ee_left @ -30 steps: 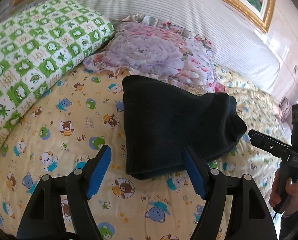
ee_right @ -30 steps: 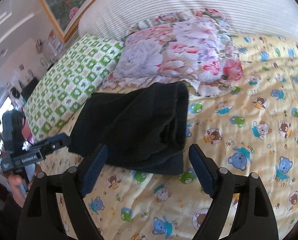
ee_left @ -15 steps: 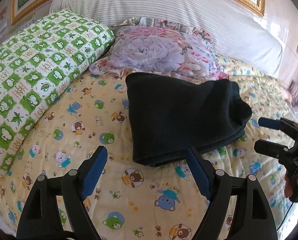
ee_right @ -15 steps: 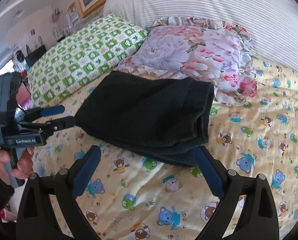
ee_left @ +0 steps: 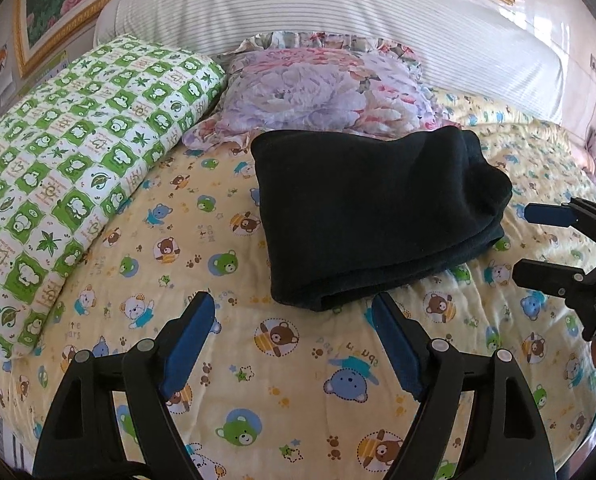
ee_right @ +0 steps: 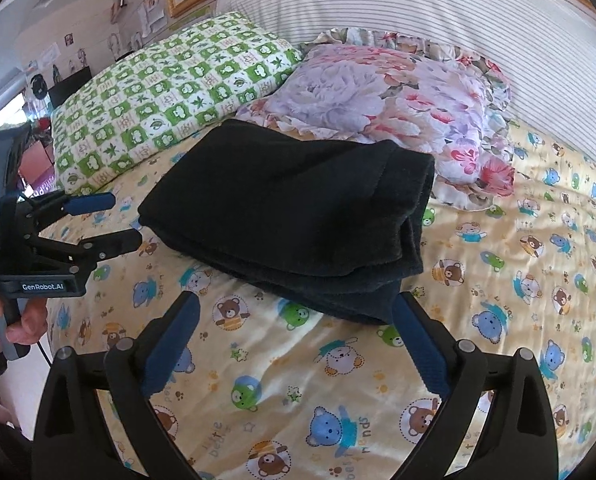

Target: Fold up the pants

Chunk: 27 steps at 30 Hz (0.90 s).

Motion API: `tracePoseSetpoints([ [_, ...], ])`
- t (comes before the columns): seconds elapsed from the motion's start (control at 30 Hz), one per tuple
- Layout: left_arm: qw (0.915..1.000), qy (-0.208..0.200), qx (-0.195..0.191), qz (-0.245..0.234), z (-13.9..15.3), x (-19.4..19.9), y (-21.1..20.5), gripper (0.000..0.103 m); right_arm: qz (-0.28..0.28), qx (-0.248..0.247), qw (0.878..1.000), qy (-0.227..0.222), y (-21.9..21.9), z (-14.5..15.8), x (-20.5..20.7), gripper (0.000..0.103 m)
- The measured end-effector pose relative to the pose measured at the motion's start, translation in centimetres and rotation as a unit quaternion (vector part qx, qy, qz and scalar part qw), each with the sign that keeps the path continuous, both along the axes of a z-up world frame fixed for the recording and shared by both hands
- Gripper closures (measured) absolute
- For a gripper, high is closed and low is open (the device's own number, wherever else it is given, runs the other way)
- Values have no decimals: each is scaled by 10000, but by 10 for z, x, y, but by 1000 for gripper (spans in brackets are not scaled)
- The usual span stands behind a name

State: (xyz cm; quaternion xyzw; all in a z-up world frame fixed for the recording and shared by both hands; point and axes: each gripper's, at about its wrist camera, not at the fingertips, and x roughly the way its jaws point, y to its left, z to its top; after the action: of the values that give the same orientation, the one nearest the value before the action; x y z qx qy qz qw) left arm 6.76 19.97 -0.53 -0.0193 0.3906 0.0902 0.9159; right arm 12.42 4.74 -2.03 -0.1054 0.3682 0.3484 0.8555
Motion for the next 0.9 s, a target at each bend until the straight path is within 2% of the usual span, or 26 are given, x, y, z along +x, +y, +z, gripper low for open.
tracePoseSetpoints([
  [0.43,10000,74,24,31,-7,3,0,20,30,-96,9999,-5,3,-11,3,6],
  [0.73,9997,97,241,37,-13,10,-5,20,7,-184,9998,99,3,-22,7,5],
  [0.9,9997,128,224,25,-16,13,-5,20,73,-248,9996,71,7,-23,8,5],
])
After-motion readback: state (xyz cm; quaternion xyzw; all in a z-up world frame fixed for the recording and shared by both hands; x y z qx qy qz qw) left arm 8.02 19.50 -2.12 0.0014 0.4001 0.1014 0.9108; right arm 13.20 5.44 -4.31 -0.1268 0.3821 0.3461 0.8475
